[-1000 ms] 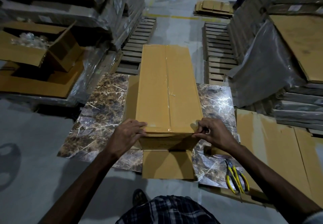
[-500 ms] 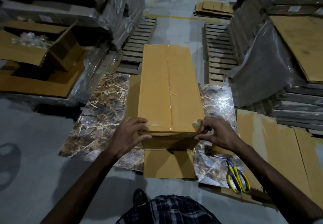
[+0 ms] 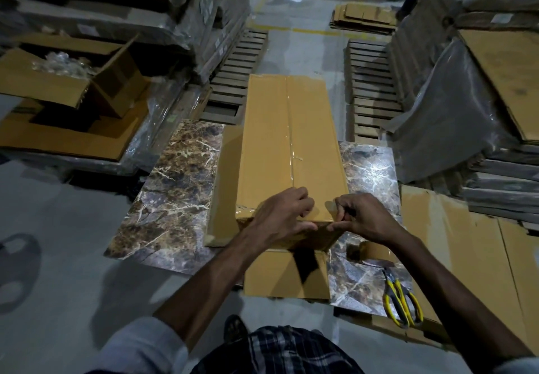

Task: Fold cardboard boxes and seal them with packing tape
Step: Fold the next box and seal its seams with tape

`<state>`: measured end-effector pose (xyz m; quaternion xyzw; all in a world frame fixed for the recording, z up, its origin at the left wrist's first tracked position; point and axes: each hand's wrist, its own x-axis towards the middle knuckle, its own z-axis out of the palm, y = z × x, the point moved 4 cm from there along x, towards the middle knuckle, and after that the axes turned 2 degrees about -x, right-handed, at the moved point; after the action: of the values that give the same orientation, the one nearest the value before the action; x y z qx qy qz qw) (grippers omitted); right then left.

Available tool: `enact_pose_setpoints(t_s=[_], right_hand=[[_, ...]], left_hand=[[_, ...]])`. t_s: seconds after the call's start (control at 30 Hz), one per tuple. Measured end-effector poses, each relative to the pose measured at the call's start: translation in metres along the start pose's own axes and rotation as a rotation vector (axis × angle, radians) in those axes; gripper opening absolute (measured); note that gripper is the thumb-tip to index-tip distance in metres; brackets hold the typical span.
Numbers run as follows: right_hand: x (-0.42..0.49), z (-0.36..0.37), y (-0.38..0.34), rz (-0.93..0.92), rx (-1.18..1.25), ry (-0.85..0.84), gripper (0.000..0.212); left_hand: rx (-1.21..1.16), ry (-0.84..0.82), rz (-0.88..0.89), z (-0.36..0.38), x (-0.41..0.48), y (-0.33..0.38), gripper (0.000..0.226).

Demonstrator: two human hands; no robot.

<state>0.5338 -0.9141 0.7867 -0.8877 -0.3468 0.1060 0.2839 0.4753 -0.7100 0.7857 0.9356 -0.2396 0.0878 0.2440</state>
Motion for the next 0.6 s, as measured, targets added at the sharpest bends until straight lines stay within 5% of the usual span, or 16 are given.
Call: enact_pose_setpoints(t_s=[0.2,0.6], right_hand=[[0.001,-0.002,0.0,0.013,0.014,-0.025,0.041],[0.003,0.003,-0.002,0.044,-0.044,-0.018,0.044]], left_hand=[[-0.17,-0.059,-0.12,-0.03,-0.04,-0.05,0.039],[0.005,0.089,-0.271,-0.056,-0.106,-0.079,0.033]])
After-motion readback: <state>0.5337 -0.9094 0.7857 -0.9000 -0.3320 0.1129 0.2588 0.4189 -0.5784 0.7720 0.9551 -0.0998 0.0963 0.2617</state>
